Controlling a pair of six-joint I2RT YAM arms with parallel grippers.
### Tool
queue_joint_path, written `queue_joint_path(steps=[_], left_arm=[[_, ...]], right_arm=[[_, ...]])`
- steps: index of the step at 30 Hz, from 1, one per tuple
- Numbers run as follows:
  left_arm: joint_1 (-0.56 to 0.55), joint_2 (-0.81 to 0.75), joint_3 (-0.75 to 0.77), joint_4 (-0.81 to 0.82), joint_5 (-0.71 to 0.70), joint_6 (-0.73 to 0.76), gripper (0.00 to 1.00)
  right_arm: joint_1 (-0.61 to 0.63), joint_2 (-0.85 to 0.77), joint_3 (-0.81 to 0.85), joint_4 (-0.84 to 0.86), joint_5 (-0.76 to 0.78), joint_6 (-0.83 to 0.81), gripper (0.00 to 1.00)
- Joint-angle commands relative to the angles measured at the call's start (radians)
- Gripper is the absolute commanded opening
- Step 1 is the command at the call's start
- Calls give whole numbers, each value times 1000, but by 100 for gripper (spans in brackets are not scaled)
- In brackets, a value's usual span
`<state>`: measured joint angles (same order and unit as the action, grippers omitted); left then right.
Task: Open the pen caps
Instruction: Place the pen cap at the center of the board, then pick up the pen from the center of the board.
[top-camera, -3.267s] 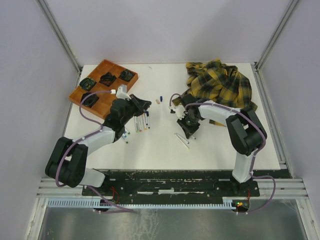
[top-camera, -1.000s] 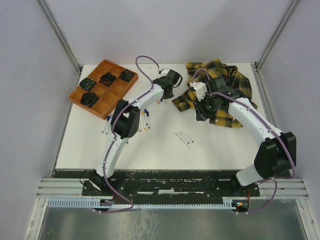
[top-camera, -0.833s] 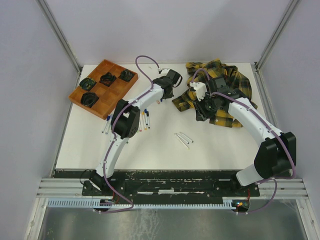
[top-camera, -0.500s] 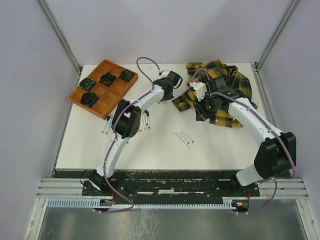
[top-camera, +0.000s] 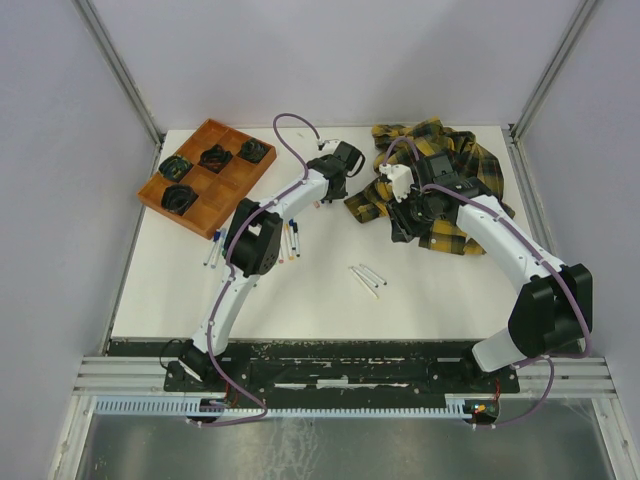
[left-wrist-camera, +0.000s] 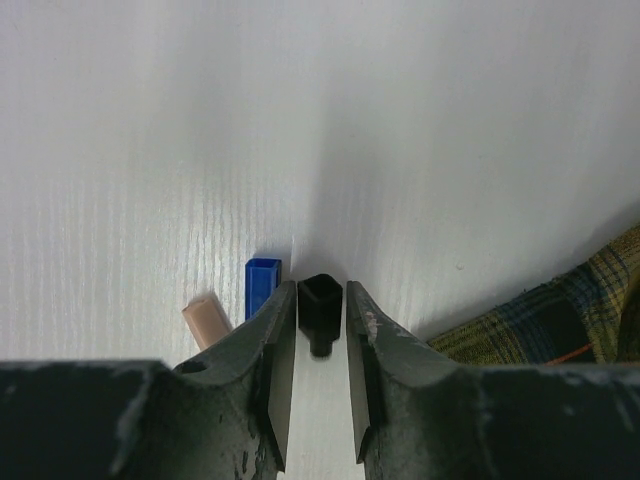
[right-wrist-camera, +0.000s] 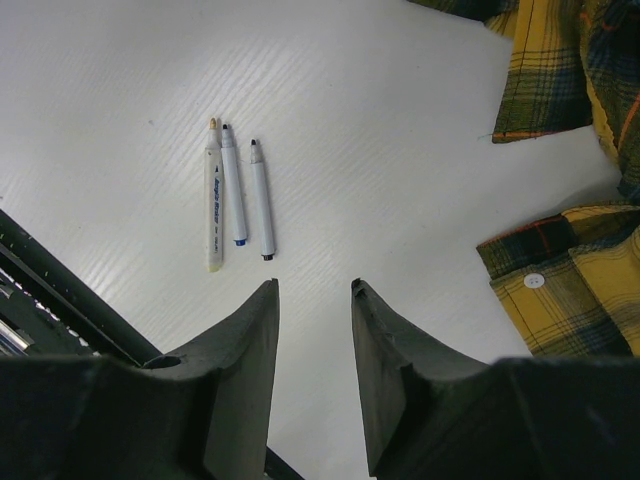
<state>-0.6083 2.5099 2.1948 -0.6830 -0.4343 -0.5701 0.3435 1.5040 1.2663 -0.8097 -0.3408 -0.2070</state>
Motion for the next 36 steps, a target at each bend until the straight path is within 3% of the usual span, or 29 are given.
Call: queue_joint_path(steps=[1, 12, 26, 31, 36], left_arm=[[2, -28, 46, 5, -2, 44, 34], [1, -146, -23, 60, 66, 62, 34], [0, -792, -886, 729, 228, 139, 35], [1, -1021, -1222, 952, 224, 152, 48], [5, -1191, -1430, 1016, 207, 130, 69]], right_arm=[[-4, -33, 16, 21, -21, -1, 43], [-5, -39, 14, 20, -36, -3, 43], [-4, -75, 9, -1, -126, -70, 43], [-5, -82, 10, -16, -177, -99, 42], [-5, -81, 13, -34, -212, -125, 42]])
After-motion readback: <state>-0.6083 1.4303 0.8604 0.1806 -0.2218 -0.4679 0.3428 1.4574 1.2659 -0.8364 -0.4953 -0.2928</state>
